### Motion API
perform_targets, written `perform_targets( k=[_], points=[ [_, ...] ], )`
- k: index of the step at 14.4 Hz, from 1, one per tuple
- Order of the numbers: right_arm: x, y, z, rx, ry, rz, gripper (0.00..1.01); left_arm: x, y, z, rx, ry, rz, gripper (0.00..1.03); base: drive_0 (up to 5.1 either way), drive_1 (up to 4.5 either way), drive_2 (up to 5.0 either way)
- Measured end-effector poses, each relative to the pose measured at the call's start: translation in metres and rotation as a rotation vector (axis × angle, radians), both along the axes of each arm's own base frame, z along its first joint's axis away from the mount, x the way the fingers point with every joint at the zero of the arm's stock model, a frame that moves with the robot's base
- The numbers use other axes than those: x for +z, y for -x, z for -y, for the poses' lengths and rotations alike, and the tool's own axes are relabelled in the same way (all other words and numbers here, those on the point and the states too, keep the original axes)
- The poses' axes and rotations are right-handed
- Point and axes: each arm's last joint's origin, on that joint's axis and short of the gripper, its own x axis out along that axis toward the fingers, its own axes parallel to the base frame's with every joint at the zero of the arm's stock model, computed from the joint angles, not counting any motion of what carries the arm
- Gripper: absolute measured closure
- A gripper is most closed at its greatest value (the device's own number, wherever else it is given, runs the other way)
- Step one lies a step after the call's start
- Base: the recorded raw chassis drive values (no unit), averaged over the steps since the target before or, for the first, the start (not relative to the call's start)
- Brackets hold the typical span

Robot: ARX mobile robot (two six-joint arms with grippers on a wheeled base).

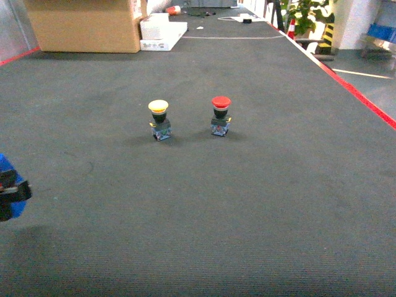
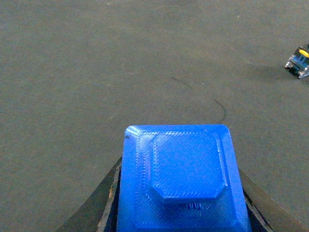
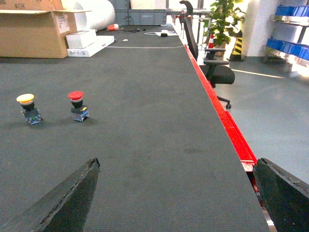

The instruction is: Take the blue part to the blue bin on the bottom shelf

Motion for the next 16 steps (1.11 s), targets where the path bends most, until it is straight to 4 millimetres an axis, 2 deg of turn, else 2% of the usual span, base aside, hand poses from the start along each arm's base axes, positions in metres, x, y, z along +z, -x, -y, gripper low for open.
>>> perform_targets(
  k=[3,5,6,8,11,16],
  points=[
    [0.0,0.0,0.0,0.0,0.0,0.0,0.03,0.029,0.046,0.011,-0.034,-0.036,0.039,0.6,0.0,0.0,0.0],
    [0.0,0.0,0.0,0.0,0.0,0.0,0.03,0.043,0.055,0.014,-0.031,-0.043,0.079,0.6,0.0,0.0,0.0],
    [0.0,0.0,0.0,0.0,0.0,0.0,0.03,0.064,0.069,0.017,-0.013,-0.044,0.152,0.6,0.0,0.0,0.0],
    [0.0,0.0,0.0,0.0,0.0,0.0,0.03,0.093,0.101,0.019,0.024,-0.043,0.23,0.6,0.0,0.0,0.0],
    [0.0,0.0,0.0,0.0,0.0,0.0,0.03,0.121,0.14,0.02,0.026,-0.032,0.348,0.6,0.0,0.0,0.0],
    [0.0,0.0,0.0,0.0,0.0,0.0,0.03,0.122,0.14,0.019,0.04,-0.039,0.344,0.6,0.0,0.0,0.0]
  ],
)
